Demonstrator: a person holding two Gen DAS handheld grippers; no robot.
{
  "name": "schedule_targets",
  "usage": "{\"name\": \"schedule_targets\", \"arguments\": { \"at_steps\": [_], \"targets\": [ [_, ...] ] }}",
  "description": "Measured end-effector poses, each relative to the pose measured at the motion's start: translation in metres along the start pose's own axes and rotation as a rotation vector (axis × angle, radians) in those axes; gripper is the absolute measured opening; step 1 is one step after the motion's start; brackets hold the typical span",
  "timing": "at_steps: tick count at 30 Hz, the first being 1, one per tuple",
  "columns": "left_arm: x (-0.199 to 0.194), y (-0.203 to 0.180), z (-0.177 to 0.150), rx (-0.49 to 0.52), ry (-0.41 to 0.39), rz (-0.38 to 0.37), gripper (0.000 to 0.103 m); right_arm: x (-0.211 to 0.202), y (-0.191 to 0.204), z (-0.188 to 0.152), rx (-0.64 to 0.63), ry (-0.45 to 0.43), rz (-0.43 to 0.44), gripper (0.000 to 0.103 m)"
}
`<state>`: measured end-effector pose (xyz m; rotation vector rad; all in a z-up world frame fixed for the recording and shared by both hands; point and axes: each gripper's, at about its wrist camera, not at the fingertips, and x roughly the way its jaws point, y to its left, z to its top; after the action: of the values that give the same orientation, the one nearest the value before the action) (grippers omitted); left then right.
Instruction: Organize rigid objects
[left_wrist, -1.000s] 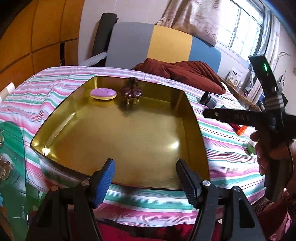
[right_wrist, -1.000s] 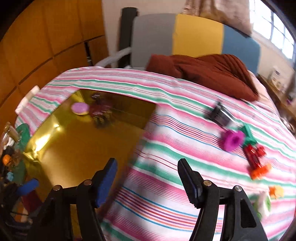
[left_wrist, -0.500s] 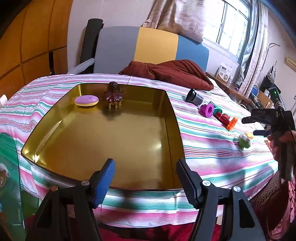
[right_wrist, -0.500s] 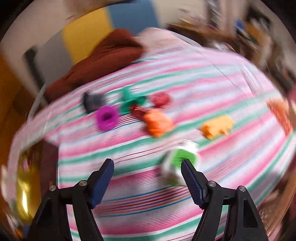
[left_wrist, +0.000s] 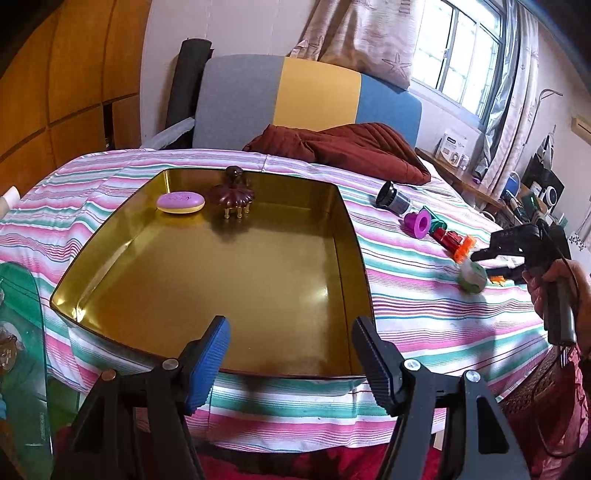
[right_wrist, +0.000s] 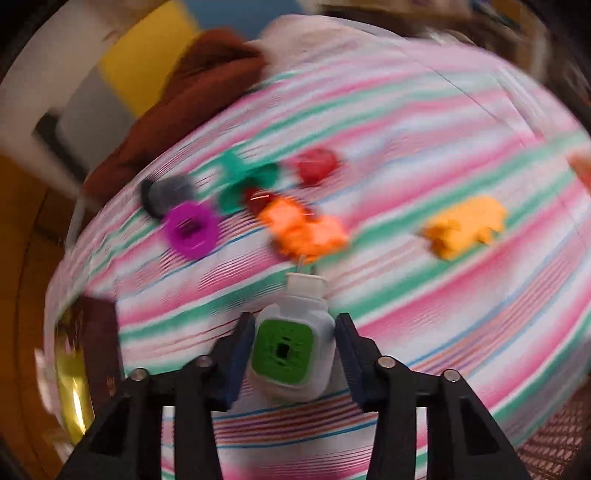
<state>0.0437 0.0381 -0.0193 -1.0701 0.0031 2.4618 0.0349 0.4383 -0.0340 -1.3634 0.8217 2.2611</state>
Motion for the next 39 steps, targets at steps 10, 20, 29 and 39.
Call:
{"name": "schedule_targets", "arguments": {
  "at_steps": [10, 20, 29, 39],
  "targets": [
    [-0.004, -0.003, -0.001, 0.02, -0.005, 0.006, 0.069, -0.008, 0.1, -0.026, -0.268, -0.011, 0.246, 0.045],
    [-0.002, -0.008, -0.001, 0.024, -0.002, -0.01, 0.069, -0.058, 0.001, 0.013, -0.019, -0.272, 0.043, 0.071],
    [-0.004, -0.021, -0.001, 0.072, -0.011, -0.022, 0.069, -0.034, -0.109, 0.05, 0.368, -0.146, -0.153, 0.075],
    [-0.002, -0.026, 0.0, 0.095, -0.003, -0.002, 0.069, 0.012, -0.117, 0.062, 0.381, -0.086, -0.148, 0.053]
  ]
}}
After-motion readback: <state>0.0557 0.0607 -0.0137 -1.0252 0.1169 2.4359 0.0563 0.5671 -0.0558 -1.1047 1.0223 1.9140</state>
